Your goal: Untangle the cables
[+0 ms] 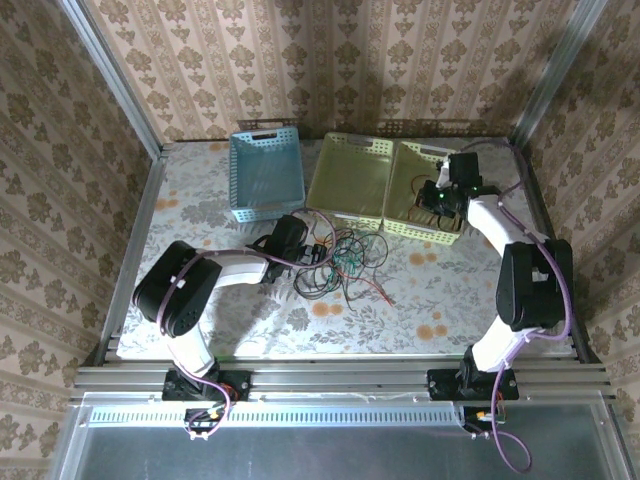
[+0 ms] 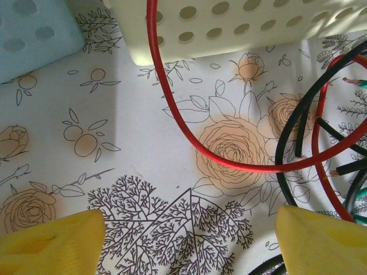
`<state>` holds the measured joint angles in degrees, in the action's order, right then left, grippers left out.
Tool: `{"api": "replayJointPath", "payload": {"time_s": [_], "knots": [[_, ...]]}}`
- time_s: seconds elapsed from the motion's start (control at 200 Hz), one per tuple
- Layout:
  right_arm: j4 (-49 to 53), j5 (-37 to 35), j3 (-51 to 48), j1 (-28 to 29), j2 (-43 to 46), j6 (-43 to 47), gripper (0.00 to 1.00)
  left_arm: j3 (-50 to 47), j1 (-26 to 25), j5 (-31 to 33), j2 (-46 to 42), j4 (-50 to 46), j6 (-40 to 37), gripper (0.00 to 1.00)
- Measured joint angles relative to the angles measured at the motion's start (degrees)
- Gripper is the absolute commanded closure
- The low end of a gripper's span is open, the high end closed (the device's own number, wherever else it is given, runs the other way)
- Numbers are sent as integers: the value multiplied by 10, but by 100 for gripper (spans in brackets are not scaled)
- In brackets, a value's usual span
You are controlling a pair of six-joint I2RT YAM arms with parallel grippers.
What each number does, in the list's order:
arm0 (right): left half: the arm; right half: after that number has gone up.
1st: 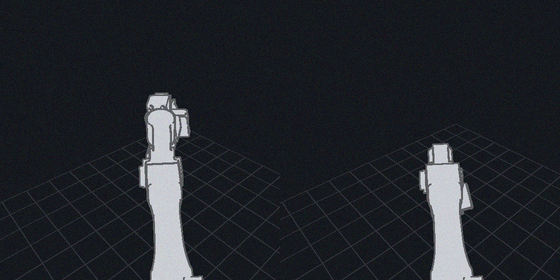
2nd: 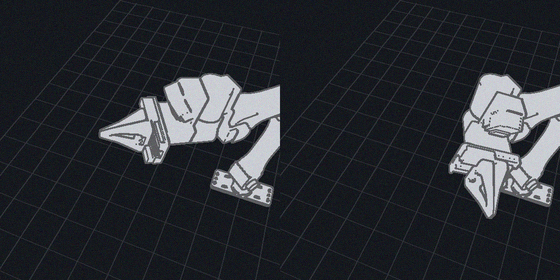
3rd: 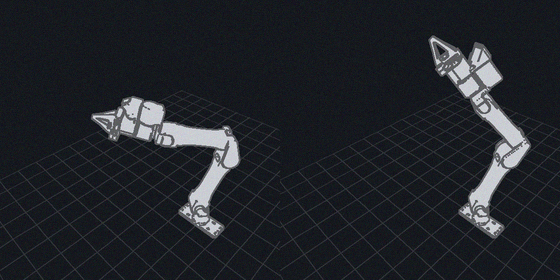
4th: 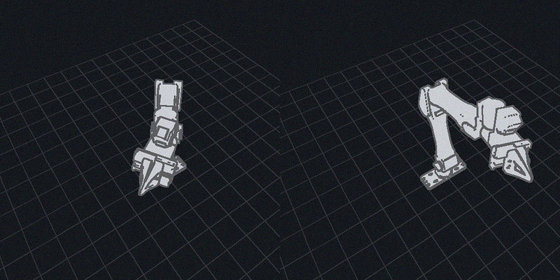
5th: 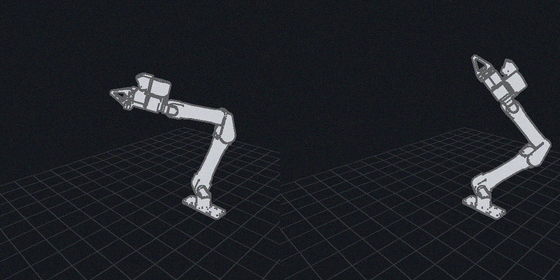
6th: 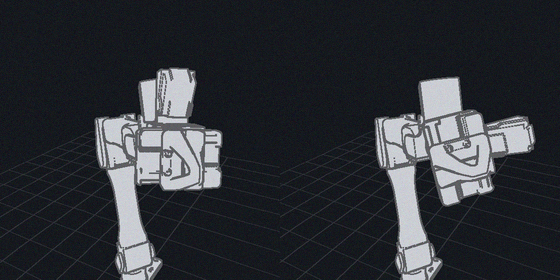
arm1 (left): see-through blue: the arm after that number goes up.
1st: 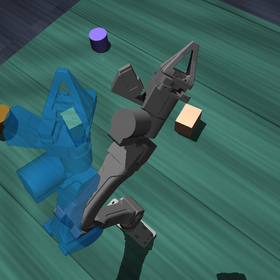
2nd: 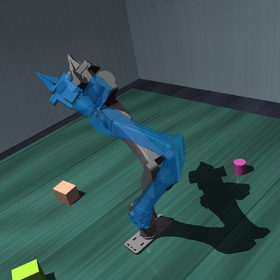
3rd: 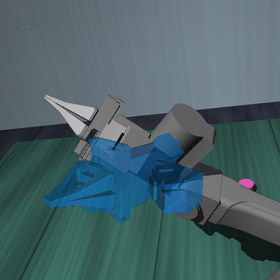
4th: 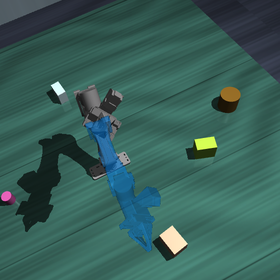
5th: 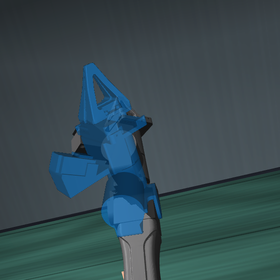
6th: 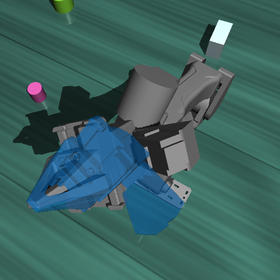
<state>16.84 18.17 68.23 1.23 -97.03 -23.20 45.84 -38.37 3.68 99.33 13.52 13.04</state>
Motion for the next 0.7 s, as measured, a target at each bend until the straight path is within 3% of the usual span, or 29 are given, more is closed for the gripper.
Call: {"api": "replayJointPath", "payload": {"time_s": [0.21,0.345,0.43,0.595,0.7], "knots": [[17,67,27,17,-37,3,97,0,-6,0,-1,0,0,21],[18,69,33,21,-35,-4,65,1,-6,0,-1,1,0,20],[13,45,28,21,-22,-5,54,1,-6,-2,-2,2,-1,19],[2,-2,-21,29,79,-12,50,1,-6,-13,-23,3,-9,18],[-3,-17,-41,74,142,2,50,1,-5,-18,-42,7,-9,18]]}}
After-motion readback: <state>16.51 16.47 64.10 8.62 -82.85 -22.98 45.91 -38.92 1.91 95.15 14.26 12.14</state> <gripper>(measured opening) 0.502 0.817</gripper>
